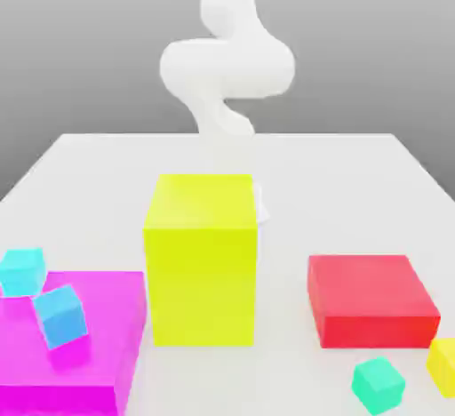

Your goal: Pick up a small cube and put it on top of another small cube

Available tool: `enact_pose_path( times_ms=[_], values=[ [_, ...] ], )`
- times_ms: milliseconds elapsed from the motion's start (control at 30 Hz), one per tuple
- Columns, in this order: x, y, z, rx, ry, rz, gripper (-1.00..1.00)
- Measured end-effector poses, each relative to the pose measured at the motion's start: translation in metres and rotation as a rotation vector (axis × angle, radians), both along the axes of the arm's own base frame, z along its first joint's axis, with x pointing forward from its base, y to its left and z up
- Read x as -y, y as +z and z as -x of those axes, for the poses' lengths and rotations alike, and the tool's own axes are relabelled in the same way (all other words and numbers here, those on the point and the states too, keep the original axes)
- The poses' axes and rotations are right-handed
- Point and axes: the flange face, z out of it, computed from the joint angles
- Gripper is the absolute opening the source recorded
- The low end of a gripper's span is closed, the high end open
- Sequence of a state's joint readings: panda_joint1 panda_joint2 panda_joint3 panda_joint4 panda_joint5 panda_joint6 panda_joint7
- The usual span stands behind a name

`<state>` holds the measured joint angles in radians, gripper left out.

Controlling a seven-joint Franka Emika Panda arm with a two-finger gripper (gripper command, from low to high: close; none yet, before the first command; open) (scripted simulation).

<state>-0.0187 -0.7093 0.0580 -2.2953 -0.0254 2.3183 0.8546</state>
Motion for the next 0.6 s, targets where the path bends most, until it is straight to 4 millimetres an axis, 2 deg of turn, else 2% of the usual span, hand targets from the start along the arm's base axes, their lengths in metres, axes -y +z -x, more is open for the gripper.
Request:
enact_pose_path(
  times_ms=[133, 300, 467, 600],
  values=[
    [-0.037, -0.055, -0.047, -0.105, -0.016, 0.039, 0.0],
    [-0.082, -0.13, -0.09, -0.224, -0.019, 0.076, 0.0],
    [-0.127, -0.211, -0.115, -0.336, -0.007, 0.098, 0.0],
    [-0.167, -0.278, -0.121, -0.423, 0.018, 0.104, 0.0]
  ],
)
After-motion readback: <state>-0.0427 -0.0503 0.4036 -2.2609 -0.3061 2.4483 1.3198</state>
